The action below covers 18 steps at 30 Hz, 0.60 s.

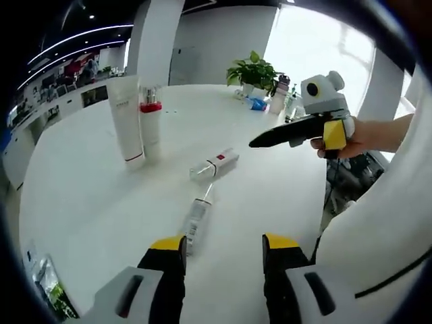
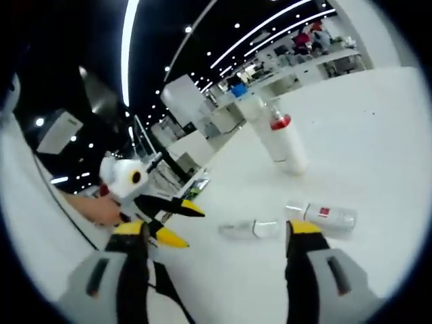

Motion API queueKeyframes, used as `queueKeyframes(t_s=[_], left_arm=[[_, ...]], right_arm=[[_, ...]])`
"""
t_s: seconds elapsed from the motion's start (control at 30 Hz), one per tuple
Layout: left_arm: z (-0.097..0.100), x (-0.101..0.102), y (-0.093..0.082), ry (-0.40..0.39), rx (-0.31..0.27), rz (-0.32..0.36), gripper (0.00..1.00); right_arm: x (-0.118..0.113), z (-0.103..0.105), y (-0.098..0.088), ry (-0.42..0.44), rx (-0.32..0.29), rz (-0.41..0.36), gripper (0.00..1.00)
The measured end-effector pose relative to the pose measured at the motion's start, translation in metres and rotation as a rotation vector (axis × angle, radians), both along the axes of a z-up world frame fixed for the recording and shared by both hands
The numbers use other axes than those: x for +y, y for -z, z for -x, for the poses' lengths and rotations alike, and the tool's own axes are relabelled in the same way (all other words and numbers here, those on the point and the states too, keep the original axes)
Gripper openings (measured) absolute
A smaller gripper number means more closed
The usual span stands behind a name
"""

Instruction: Arrange the skincare products in the storage area until every visible bottle or jar stands upright without overlapping.

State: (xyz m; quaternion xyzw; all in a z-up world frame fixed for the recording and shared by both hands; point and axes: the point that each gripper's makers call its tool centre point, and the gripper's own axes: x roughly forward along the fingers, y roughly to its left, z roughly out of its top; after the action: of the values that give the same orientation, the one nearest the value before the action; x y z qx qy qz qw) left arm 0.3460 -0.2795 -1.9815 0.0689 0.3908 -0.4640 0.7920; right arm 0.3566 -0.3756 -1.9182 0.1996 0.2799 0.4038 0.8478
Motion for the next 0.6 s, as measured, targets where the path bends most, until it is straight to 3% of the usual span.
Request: queueKeyframes(t_s=[0.23,0.6], left_arm=[[-0.006,0.0,0.021,0.054,-0.004,-0.118,0.5],[-0.029,-0.005,0.04,0.077,-0.019,-0.214,0.49]], right_arm=[[-0.01,0.009,0.004,0.018,-0.006,0.028,0.82],[-0.022,0.02,0.007,0.028,0.011,0.043,0.82]])
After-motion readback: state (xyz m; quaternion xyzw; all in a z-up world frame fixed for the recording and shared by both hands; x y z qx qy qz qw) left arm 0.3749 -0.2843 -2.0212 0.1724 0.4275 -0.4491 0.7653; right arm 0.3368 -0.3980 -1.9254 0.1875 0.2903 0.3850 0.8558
